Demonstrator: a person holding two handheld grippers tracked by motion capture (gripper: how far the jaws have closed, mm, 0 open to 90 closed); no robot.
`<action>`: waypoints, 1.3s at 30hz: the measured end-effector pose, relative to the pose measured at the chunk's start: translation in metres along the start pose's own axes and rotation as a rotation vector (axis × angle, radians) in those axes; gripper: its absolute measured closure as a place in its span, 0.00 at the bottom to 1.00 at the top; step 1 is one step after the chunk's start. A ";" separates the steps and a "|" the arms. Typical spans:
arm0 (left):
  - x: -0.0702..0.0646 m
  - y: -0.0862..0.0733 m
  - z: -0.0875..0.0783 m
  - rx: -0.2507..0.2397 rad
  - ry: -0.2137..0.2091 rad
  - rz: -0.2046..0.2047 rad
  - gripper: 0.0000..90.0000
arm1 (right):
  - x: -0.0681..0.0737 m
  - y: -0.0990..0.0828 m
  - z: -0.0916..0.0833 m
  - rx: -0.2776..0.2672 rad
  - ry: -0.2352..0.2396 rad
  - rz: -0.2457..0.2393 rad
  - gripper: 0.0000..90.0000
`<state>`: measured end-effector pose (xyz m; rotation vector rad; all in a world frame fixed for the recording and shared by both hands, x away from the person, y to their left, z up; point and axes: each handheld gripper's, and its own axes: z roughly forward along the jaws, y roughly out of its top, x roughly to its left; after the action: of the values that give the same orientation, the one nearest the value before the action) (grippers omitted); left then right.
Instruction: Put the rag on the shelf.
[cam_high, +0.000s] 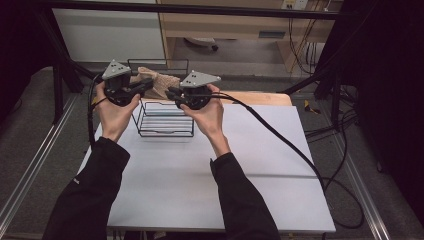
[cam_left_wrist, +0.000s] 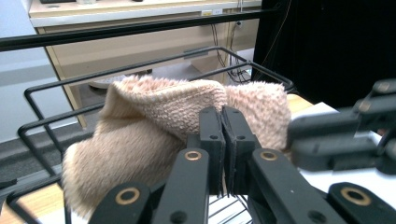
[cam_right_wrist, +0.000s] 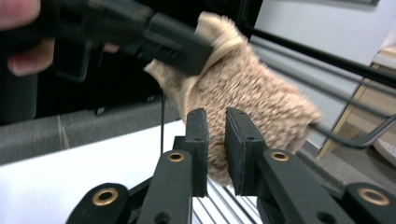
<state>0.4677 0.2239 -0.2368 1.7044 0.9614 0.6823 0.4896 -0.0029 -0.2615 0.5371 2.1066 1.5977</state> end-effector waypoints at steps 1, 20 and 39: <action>0.001 -0.002 -0.001 0.000 -0.003 -0.001 0.97 | 0.000 0.001 -0.001 -0.009 -0.005 0.005 0.90; 0.015 -0.006 -0.031 -0.073 0.008 -0.018 0.84 | 0.000 -0.007 0.010 0.068 -0.055 0.012 1.00; 0.024 -0.018 -0.008 0.125 0.013 0.087 0.99 | -0.002 -0.009 -0.002 0.083 -0.068 0.032 0.99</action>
<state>0.4688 0.2515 -0.2517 1.8628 0.9605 0.7039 0.4897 -0.0079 -0.2697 0.6467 2.1307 1.4923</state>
